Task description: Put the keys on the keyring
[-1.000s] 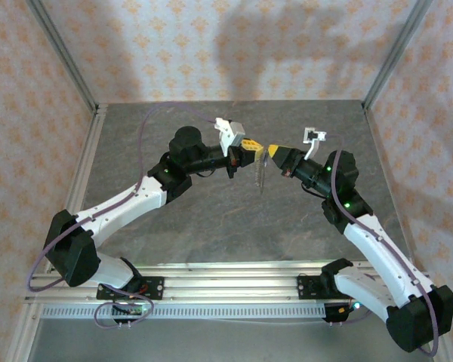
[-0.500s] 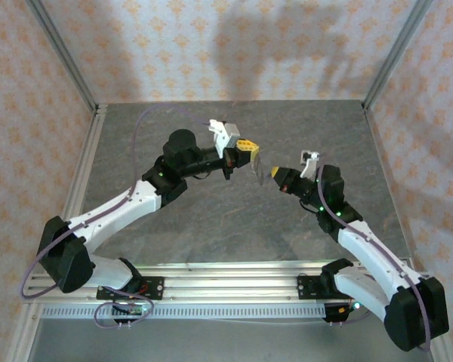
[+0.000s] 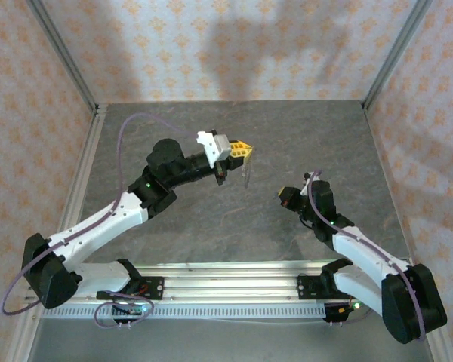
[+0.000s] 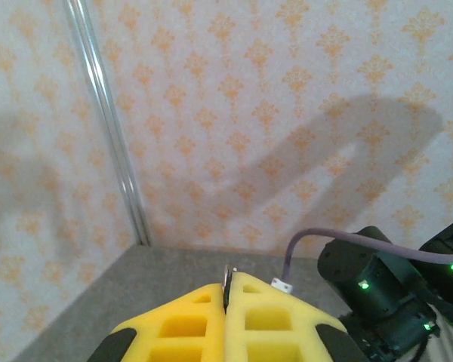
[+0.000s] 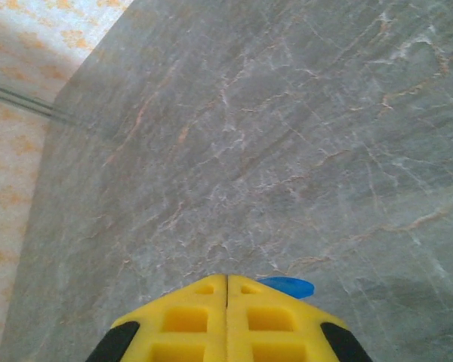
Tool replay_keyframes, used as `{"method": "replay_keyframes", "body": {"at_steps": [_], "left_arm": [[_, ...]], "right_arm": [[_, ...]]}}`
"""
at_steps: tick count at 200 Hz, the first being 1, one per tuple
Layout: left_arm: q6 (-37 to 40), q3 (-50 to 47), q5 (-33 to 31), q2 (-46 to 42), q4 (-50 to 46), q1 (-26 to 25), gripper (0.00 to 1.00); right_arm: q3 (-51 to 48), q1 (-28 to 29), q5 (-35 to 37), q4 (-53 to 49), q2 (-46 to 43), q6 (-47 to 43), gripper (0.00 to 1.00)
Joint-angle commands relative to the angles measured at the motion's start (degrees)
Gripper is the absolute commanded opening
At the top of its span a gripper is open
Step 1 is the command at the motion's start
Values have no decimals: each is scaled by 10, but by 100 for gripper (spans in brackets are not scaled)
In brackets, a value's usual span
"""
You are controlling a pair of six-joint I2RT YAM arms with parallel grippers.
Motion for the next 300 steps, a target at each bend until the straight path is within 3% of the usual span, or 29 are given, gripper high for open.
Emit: {"method": "replay_keyframes", "body": {"at_steps": [1,30,194,237,300], "left_arm": [[104,22,-33,-17,-1,-22,0],[139,39,-33,-21,-18,-33,0],[124,62,-26,-19,-2,-51,0],[56,78,-58,-9,-11,-51,0],[-59,73,-81,12,33,-51,0]], "right_arm": [[-3,-2,23,16,2,5,0],[-1,-2,22,18,4,4,0],[0,-2,16,26,-7,8,0],[37,-2,-5,8,-31,7,0],[173,-2,-13,-44,-107,-30,0]]}}
